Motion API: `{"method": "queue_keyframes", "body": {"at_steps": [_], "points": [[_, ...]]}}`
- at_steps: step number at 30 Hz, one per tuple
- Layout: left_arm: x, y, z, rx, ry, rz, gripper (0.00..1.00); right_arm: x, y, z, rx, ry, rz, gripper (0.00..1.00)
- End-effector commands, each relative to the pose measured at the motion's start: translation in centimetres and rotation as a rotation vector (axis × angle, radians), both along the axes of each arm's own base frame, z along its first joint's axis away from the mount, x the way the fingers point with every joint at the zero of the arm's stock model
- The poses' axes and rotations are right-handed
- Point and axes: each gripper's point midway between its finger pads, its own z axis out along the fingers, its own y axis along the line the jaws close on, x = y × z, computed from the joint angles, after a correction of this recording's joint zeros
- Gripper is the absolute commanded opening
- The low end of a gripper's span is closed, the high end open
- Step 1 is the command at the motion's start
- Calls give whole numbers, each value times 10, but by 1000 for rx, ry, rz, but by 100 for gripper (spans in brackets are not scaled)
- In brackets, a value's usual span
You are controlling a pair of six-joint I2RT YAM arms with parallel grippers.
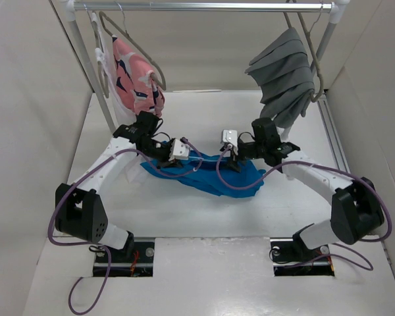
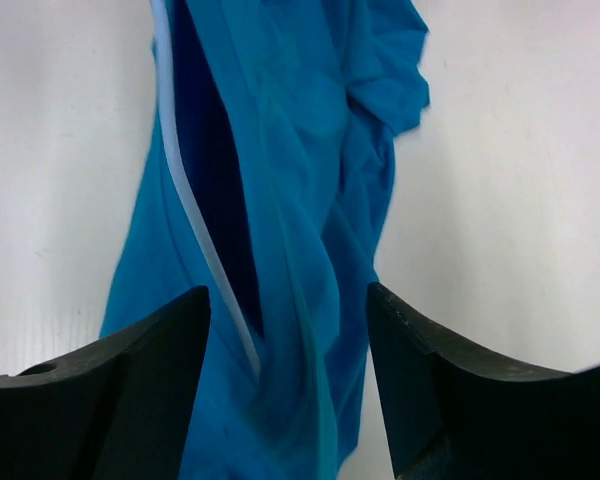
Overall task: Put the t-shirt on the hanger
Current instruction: Place tshirt on hanger
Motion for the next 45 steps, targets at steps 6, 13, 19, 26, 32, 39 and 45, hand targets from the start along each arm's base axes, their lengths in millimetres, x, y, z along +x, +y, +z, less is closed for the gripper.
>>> {"method": "queue_keyframes", "body": {"at_steps": [6,13,19,26,32,39,45], "points": [[-11,-7,14,-63,6,-21,0,-8,65,68,121,-157,183,57],[-4,-8,16,-68,15,20,0,-1,73,57,127,-96,174,0],[16,-4,19,-73,28,137,2,-3,30,47,140,-27,92,0],[36,5,7,-17,-5,243,13,-11,-12,86,196,-103,20,0],[43,3,10,-25,5,276,10,-19,-44,74,136,-39,-38,0],[51,11,14,-14,-13,307,0,-11,-99,79,41,-43,-170,0],[46,0,43,-92,-29,258,13,-6,-104,117,26,-68,-228,0]]}}
